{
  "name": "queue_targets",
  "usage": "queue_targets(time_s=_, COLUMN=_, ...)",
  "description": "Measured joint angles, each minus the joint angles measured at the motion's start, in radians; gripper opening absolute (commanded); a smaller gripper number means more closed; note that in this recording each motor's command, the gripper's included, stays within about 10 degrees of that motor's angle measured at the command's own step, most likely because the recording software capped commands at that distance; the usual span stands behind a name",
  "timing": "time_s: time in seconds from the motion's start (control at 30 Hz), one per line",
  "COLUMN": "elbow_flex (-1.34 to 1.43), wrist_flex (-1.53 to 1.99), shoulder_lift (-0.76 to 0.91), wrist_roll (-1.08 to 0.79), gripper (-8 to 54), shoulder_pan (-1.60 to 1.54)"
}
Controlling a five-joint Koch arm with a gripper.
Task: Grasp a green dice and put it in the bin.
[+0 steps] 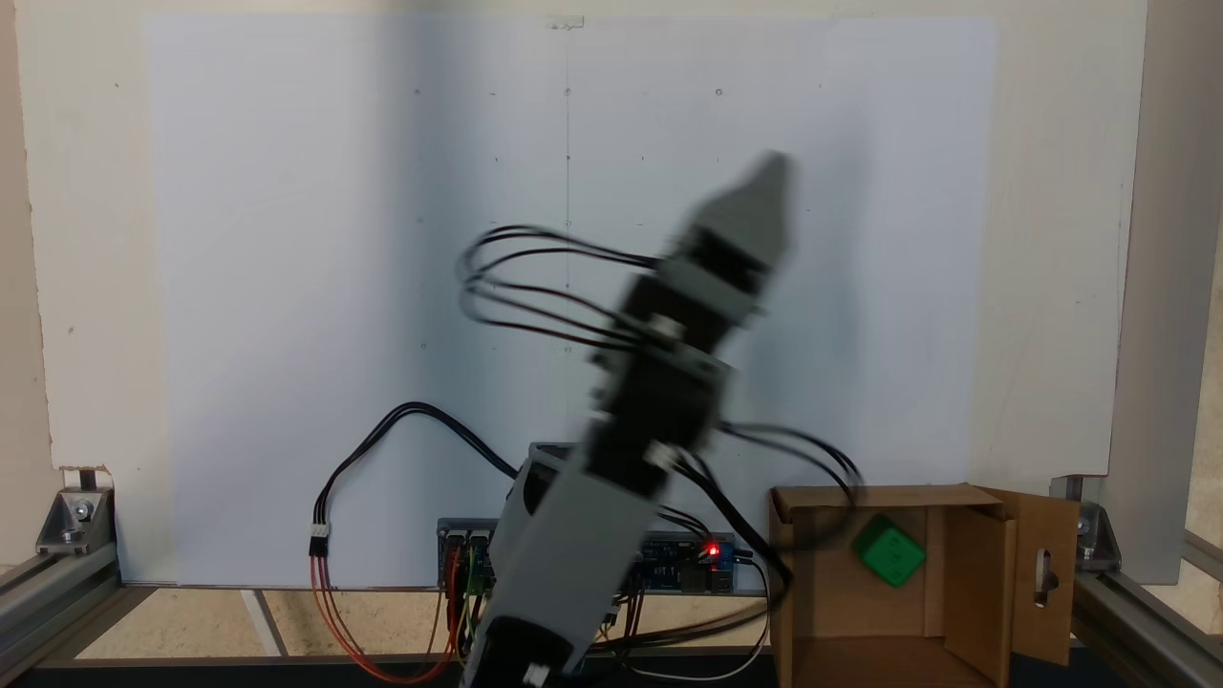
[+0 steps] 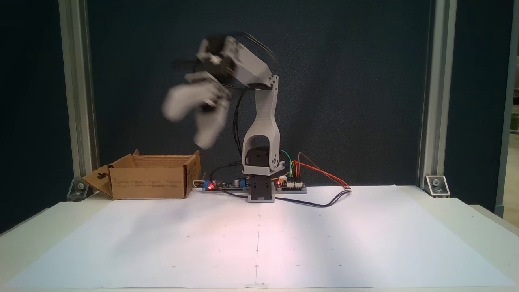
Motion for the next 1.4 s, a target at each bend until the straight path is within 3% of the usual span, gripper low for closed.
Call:
queue_targets(time_s=0.17, elbow_flex=0.376, wrist_flex=-0.239, shoulder_lift=0.110, wrist_roll=0.000, gripper=44.7, shoulder_pan=-0.206)
queue_targets(time_s=0.87, elbow_flex=0.986, wrist_flex=-1.178, shoulder_lift=0.488, wrist_roll=0.006, gripper=44.6, shoulder_pan=-0.336)
queue_targets(time_s=1.4, elbow_flex=1.353, wrist_flex=-1.818, shoulder_lift=0.494, wrist_roll=0.006, gripper=43.9, shoulder_pan=-0.341)
